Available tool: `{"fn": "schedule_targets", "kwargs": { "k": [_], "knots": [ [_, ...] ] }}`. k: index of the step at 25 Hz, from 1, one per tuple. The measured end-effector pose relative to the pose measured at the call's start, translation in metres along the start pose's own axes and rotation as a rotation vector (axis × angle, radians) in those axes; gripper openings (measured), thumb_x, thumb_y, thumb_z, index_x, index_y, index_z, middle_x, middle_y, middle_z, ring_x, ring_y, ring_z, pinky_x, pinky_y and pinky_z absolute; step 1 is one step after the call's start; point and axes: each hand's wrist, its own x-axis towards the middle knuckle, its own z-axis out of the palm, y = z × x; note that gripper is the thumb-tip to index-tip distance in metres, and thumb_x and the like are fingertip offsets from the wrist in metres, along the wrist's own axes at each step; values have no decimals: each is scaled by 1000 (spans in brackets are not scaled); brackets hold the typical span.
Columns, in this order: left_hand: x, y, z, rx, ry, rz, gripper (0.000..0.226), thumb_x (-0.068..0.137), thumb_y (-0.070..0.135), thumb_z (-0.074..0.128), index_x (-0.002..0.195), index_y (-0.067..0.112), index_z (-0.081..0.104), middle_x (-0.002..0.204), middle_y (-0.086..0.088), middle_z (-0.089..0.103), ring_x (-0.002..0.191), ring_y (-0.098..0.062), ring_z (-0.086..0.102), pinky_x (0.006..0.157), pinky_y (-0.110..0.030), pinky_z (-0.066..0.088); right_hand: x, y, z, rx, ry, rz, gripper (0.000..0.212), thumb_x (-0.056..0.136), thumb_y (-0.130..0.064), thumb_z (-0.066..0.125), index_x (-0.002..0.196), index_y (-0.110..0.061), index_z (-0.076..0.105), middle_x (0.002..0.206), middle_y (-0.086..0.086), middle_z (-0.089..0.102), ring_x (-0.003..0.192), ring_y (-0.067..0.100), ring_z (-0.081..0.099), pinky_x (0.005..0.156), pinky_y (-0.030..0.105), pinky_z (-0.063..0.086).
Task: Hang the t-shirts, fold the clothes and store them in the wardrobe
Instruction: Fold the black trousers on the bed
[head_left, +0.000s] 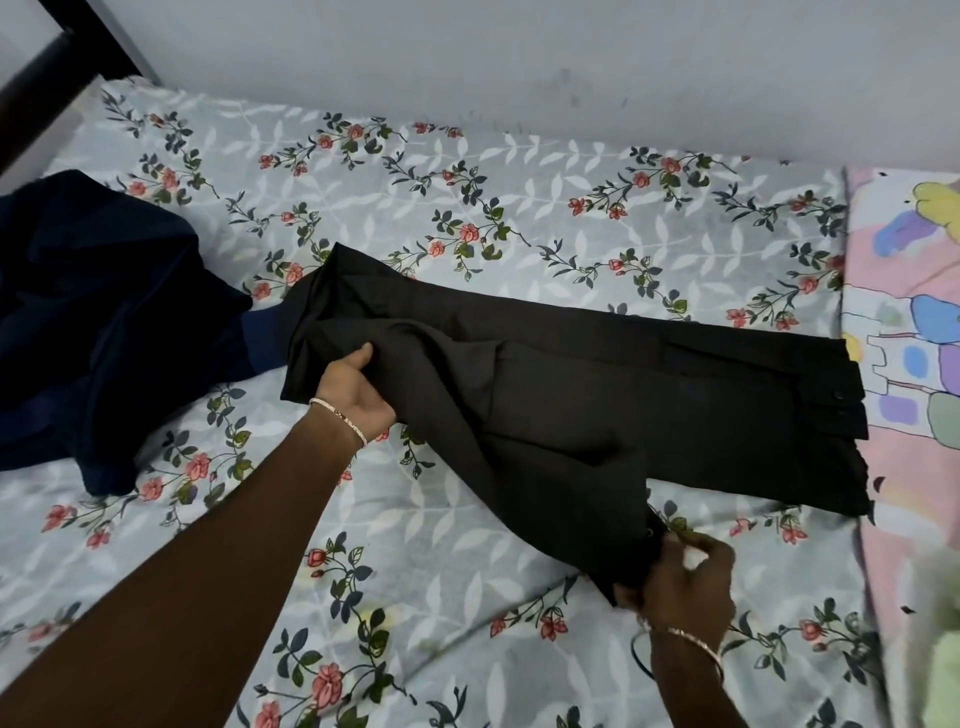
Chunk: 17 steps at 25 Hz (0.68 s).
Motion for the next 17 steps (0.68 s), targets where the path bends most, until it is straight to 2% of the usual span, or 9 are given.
{"fn": "schedule_targets", "kwargs": {
  "k": [2,4,5,7,9,10,12,15,17],
  "knots": [
    [6,-4,2,7,-31,-11,36,102,39,45,110,11,66,109,-13,72,105,-30,64,90,-50,47,11,-7,5,-86,4,33,46,85,-51,66,120,-29,48,105,18,65,98,42,64,89,51,52],
    [6,-9,6,63,-73,-29,35,97,43,55,111,14,69,111,-10,74,104,-29,67,93,-48,50,17,-16,9,-246,-18,14,53,84,-46,74,123,-15,55,123,25,53,115,46,51,98,48,42],
    [7,-12,7,101,-75,-30,31,95,41,59,108,15,70,106,-7,75,98,-26,70,88,-44,54,19,-17,11,-263,-69,-10,52,82,-43,76,120,-13,57,124,25,51,116,45,50,99,47,42],
    [11,-15,9,164,-68,-28,21,96,32,60,101,15,71,93,-3,77,81,-21,74,72,-36,59,24,-10,17,-293,-215,-102,47,76,-37,77,109,-8,61,111,22,60,107,42,58,92,44,49],
    [13,-17,10,151,-76,-24,19,99,24,54,100,13,69,89,-5,77,75,-20,75,68,-35,59,24,-6,20,-366,-317,-172,27,79,-23,72,99,-7,66,98,18,67,98,40,63,81,35,46],
    [14,-17,11,125,-80,-17,21,100,22,51,99,11,69,89,-6,77,75,-21,75,73,-38,57,24,-9,18,-315,-332,-171,15,82,-14,70,96,-10,69,95,16,69,95,39,65,78,34,45],
    [19,-18,10,74,-92,6,26,101,22,49,96,9,71,89,-8,77,77,-22,75,81,-40,52,33,-19,1,43,-330,-102,12,82,-5,76,87,-16,72,89,15,73,84,34,68,75,36,49],
    [23,-21,7,12,-120,32,42,101,26,48,80,10,80,95,-9,77,83,-24,75,85,-42,50,55,-58,-52,548,-302,21,16,78,-12,76,93,-16,72,92,6,77,82,20,73,69,35,60],
    [25,-24,6,-19,-116,39,37,101,29,49,90,12,80,104,-8,76,94,-24,74,92,-44,50,76,-83,-88,683,-267,11,28,73,-18,73,101,-18,70,98,-1,77,91,16,73,75,31,62]
  ]
}}
